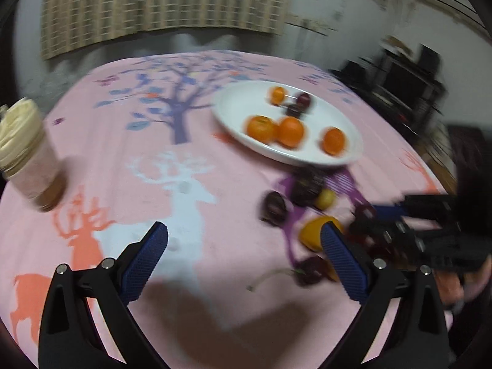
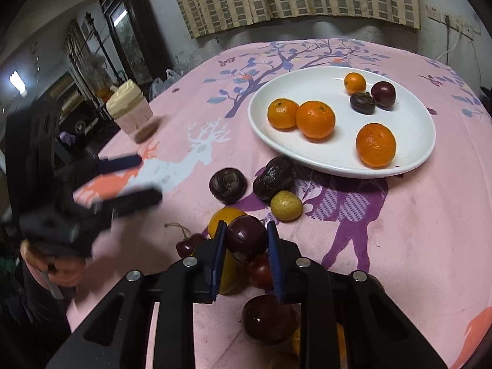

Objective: Organize fruits
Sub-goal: 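Carry a red cherry to the plate with the left tool while the right tool carries a plum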

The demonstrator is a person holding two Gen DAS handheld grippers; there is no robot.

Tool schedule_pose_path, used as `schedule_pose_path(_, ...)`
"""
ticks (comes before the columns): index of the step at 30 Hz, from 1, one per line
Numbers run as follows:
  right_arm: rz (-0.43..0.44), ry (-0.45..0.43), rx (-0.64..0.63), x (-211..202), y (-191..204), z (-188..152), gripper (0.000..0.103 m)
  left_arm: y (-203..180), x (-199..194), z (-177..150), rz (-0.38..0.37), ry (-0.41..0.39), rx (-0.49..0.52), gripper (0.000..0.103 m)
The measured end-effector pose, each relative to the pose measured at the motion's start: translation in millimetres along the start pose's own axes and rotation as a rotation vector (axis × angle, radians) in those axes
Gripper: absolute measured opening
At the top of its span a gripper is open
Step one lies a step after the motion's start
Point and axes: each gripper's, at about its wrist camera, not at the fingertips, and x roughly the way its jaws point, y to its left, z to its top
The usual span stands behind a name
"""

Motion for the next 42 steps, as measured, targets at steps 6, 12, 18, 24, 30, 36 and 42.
schedule_pose_path(6, -0.035, -0.043, 0.047, -9, -11, 3, 0.026, -40, 14, -25, -0.078, 0.087, 0.217, 0.055)
schedule_pose_path(12, -0.036, -0.062, 0.063, -14, -15, 4, 0.028, -56, 25, -36, -0.059, 0.123, 0.313, 0.053)
schedule_pose_path(18, -0.044, -0.071, 0.054, -16, -13, 2, 0.028, -55, 31, -34, -0.033, 0.119, 0.299, 0.048)
schedule_pose_path(24, -0.061, -0.03, 0.052, -9, -12, 0, 0.028, -58, 36, -30, -0.011, 0.106, 0.321, 0.038)
schedule_pose_path(30, -0.062, -0.033, 0.051, -9, -11, -1, 0.027, -56, 37, -29, -0.017, 0.11, 0.314, 0.031)
schedule_pose_path(36, -0.058, -0.034, 0.075, -9, -17, 1, 0.027, -58, 35, -29, -0.02, 0.098, 0.321, 0.027)
schedule_pose_path(42, -0.052, -0.046, 0.072, -12, -17, 1, 0.027, -56, 29, -28, -0.016, 0.081, 0.311, 0.027)
